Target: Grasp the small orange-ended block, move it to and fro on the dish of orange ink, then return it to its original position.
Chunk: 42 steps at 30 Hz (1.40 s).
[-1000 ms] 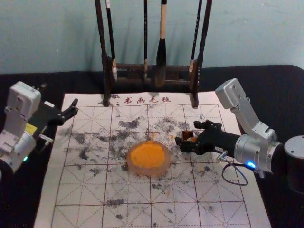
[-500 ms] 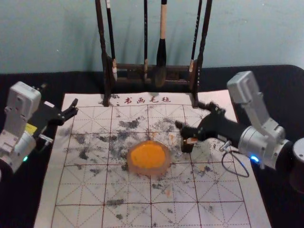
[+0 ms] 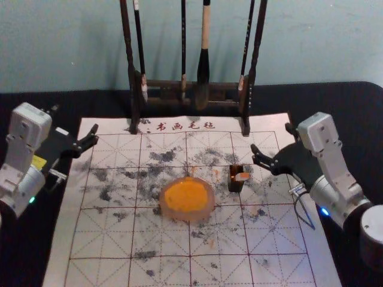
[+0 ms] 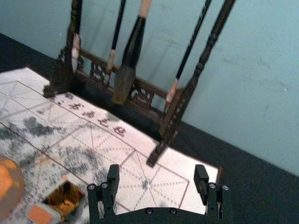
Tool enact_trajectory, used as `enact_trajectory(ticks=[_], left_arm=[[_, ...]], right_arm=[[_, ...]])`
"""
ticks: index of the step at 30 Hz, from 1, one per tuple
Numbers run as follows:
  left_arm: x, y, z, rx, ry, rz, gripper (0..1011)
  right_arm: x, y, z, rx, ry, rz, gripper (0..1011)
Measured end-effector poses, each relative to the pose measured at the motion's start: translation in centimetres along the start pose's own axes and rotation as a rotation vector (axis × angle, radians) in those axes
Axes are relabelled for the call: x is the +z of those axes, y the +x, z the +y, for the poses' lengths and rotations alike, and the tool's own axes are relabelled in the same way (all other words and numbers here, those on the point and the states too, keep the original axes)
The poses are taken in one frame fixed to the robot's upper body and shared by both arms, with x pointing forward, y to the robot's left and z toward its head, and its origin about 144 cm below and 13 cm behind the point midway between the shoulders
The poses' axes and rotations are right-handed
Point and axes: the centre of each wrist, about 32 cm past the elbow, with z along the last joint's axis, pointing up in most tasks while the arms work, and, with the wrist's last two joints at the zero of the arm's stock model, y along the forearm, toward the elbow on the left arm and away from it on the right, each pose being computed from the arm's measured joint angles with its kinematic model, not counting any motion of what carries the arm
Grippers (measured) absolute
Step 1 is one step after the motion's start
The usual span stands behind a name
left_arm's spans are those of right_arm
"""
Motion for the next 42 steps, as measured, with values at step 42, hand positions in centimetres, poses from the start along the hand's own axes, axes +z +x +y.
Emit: enact_trajectory(ticks=[42], left_arm=[[0.0, 0.0, 0.0, 0.0, 0.0, 0.0, 1001]], right_arm=[[-0.59, -0.29, 0.01, -0.017, -0.009, 0.012, 1003]])
